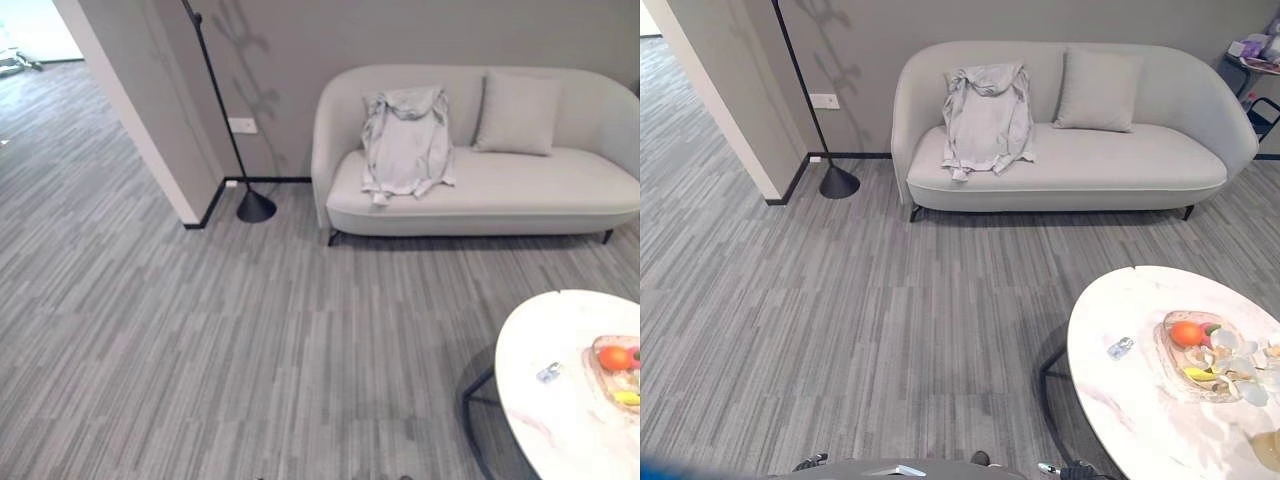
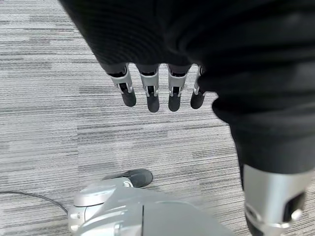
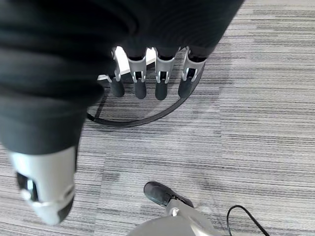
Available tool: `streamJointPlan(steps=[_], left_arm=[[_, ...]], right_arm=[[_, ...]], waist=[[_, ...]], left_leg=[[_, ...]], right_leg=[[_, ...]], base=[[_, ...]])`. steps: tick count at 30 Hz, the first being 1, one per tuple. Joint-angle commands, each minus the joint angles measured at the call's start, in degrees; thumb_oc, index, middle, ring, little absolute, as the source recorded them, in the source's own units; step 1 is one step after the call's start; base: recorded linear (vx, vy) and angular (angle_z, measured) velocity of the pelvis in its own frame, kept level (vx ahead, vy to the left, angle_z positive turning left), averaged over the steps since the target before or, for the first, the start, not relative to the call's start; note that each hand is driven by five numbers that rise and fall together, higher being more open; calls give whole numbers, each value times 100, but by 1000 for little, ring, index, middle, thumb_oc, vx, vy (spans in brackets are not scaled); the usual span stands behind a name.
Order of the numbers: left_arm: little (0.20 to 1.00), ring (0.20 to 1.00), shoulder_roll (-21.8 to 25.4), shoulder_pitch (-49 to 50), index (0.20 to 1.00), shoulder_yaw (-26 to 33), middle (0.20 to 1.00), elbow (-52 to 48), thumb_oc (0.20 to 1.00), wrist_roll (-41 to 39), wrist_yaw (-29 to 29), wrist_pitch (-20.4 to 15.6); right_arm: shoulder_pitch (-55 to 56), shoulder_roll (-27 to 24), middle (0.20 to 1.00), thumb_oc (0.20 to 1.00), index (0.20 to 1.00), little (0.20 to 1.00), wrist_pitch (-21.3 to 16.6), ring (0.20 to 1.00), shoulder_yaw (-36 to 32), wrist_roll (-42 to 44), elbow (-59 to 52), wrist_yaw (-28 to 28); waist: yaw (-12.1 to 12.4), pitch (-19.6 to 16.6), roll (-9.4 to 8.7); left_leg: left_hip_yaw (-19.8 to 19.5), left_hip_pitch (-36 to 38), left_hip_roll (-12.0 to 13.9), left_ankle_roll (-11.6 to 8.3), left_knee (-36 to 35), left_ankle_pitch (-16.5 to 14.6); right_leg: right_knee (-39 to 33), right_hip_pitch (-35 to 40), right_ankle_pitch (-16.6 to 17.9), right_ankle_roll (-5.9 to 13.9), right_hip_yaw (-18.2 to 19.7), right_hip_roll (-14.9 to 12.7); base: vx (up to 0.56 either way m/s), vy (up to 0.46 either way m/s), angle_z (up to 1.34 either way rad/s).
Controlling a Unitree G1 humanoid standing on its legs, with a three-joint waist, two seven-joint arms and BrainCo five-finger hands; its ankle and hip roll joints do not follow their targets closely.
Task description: Hang the clothes on the sofa on the clothes rack.
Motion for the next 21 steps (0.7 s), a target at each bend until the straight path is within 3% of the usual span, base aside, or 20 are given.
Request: streamJointPlan(steps=[1,21], left_arm=[[1000,1000,42,-376,1000,-137,1000,356,1000,124,-2,-47],[1000,1000,32,-430,1000,-244,1000,355,1000,255,2,-54]], right_arm=[[-285,-208,1000,1000,1000,1000,-106,1000,-49,147,84,-69],[-270,-235,1000,1000,1000,1000,-116,1000,-17,100,112,-67]], waist=[[13,-27,-35],[-27,1,-36]], left_leg=[[-33,-52,156,-410,19,-15],[-30,-69,175,-429,19,-7]], right_leg=[[93,104,-81,1017,0,-670],[93,100,-87,1004,-6,-640]], base=[[0,0,0],[0,0,0]])
